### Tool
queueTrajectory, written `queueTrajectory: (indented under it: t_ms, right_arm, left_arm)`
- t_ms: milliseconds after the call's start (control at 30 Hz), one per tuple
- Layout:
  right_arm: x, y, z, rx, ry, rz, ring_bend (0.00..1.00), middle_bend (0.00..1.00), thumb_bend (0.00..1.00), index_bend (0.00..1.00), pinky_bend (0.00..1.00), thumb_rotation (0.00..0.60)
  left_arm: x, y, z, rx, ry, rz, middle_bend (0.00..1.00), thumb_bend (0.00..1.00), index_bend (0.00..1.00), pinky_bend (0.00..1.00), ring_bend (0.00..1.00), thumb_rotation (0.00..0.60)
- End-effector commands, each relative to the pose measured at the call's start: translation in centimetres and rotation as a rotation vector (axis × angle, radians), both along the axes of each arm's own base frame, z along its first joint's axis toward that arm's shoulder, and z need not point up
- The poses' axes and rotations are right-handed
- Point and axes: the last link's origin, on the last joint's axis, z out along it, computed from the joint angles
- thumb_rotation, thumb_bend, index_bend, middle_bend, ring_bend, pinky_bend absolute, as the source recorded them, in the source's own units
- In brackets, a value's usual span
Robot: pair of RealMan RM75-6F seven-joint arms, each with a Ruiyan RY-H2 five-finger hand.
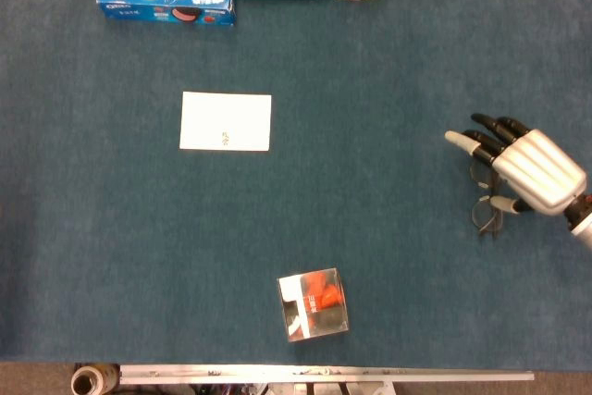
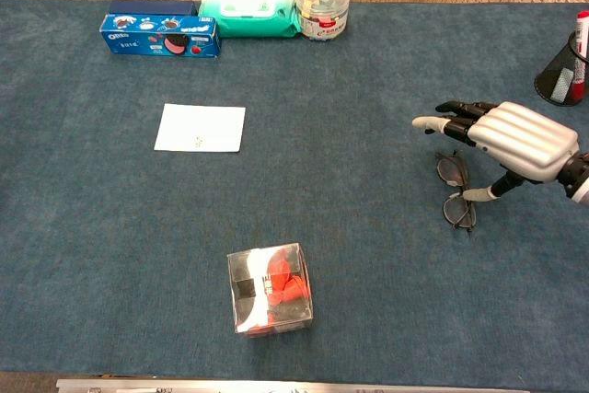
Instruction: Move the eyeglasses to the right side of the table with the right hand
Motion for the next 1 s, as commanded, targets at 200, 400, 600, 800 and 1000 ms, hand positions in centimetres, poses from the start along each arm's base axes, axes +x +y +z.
queueTrajectory:
  t_ms: [200, 400, 600, 800, 1000]
  right_arm:
    - [2.4, -0.6, 3.9, -0.115, -0.044, 0.06, 0.09, 0.25, 0.05, 0.12, 0.22, 0.6]
    - [2.4, -0.3, 8.0, -0.261, 0.043, -0.02, 0.1, 0.26, 0.09, 0.14, 0.22, 0.6]
    - [1.6, 1.6, 11.6, -0.381, 0.091, -0.177, 0.1, 0.26, 0.09, 0.16, 0.22, 0.6]
    - [0.0, 4.5, 13.6, -0.445, 0.147, -0.333, 0.1, 0.26, 0.1, 0.17, 0.22, 0.6]
    - [-1.3, 6.7, 14.7, -0.497, 0.154, -0.453, 0.1, 0.26, 0.1, 0.18, 0.22, 0.6]
  left_arm:
    - [0.0, 0.0, -0.1, -0.004, 0.002, 0.0, 0.38, 0.13, 0.49, 0.47, 0.25, 0.6]
    - [0.0, 0.1, 0.4, 0.017, -0.014, 0.002, 0.38, 0.13, 0.49, 0.47, 0.25, 0.6]
    - [0.1, 0.4, 0.3, 0.003, -0.019, -0.008, 0.38, 0.13, 0.49, 0.47, 0.25, 0.6]
    - [0.2, 0.9, -0.2, -0.022, -0.019, -0.018, 0.38, 0.13, 0.49, 0.47, 0.25, 0.6]
    - [0.1, 1.1, -0.4, -0.032, -0.016, -0.019, 0.38, 0.13, 0.49, 0.47, 0.25, 0.6]
